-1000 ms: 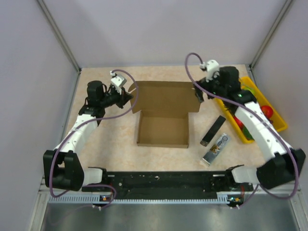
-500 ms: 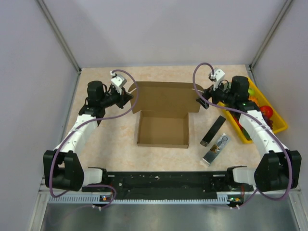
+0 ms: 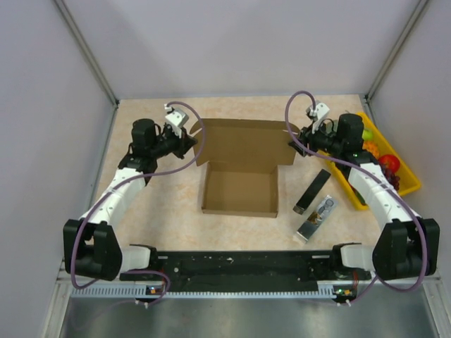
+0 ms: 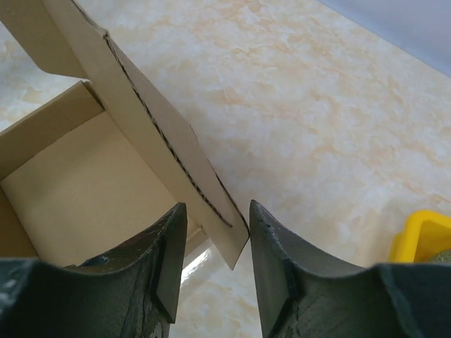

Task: Fold the paper box

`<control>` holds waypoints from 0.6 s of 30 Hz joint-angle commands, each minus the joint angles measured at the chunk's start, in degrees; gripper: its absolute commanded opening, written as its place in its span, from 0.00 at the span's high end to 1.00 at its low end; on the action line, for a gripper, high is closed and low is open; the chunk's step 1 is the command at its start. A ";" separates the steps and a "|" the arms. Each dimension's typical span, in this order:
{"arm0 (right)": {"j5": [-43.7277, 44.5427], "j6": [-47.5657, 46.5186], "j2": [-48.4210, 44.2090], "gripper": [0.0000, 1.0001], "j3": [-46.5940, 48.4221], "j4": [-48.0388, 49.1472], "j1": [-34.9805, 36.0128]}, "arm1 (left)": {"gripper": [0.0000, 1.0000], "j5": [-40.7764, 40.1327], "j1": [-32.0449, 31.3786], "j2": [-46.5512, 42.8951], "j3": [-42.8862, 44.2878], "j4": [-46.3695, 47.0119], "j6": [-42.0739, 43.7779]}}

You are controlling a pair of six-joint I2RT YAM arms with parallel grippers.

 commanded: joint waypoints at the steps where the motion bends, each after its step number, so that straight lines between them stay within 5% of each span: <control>1: 5.72 3.83 -5.31 0.60 -2.98 4.07 2.43 | 1.00 -4.41 -1.26 -2.67 -1.66 3.08 -2.07; 11: 23.47 12.87 -9.26 0.82 -4.58 2.23 12.97 | 1.00 -14.60 -3.90 -6.62 -6.05 7.83 -11.54; 14: 31.73 19.02 -9.44 1.00 -3.79 0.30 17.36 | 1.00 -18.64 -4.60 -8.65 -9.56 12.39 -18.66; 18: 42.52 26.49 -10.06 1.00 -4.23 0.56 21.84 | 1.00 -22.95 -7.49 -11.02 -13.34 17.15 -27.01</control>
